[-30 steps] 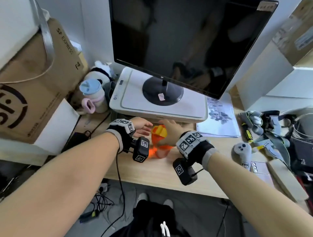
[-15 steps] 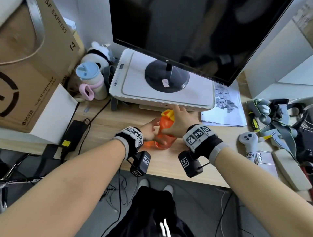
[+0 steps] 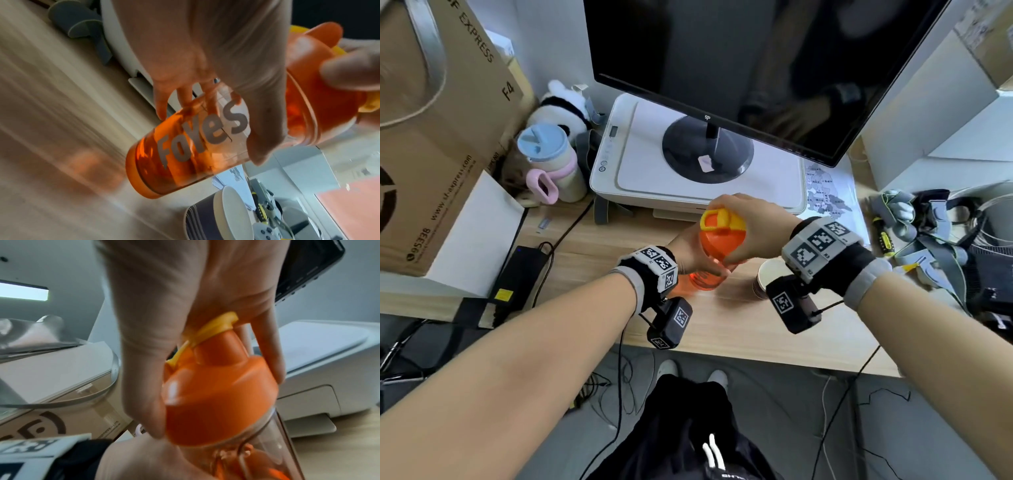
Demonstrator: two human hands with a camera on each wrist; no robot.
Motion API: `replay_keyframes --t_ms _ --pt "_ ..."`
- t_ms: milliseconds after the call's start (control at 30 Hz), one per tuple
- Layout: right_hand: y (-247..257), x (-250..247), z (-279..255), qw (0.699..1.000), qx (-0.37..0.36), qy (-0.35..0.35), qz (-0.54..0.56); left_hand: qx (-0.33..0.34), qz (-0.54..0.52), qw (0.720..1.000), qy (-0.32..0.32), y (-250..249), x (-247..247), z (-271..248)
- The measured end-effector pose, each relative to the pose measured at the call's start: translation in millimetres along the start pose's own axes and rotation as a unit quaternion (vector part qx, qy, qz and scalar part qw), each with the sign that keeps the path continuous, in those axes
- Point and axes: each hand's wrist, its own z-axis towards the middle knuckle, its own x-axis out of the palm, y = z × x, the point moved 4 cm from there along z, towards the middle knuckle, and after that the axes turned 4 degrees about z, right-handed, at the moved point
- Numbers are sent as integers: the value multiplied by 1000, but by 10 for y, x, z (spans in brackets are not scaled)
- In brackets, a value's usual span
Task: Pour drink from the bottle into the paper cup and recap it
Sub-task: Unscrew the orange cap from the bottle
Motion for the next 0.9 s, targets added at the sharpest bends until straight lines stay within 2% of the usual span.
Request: replay_keyframes --t_ms 67,133,267,367,433,567,667,767,900 --pt "-4 -9 -17 997 -68 26 2 9 31 999 13 -34 -31 -16" --pt "8 -69 -23 997 -69 11 27 18 43 999 14 -76 -60 -11" --pt "105 -157 18 987 -34 -104 115 31 46 998 21 -173 -46 5" --pt "135 -143 28 988 1 -144 55 24 49 998 21 -194 -53 16" --pt "110 -132 -5 988 43 -143 37 15 31 999 10 -168 -69 22" --pt "-82 -138 -94 984 136 -87 77 -15 -4 999 -46 -44 -176 23" --pt "-284 -220 -96 974 164 -140 63 -15 -5 999 -40 -6 -254 29" --pt "-314 -228 -63 959 167 -192 129 -6 18 1000 -2 -60 -244 24" --pt "-241 -163 -19 923 142 -182 306 8 23 1000 4 -92 -236 32"
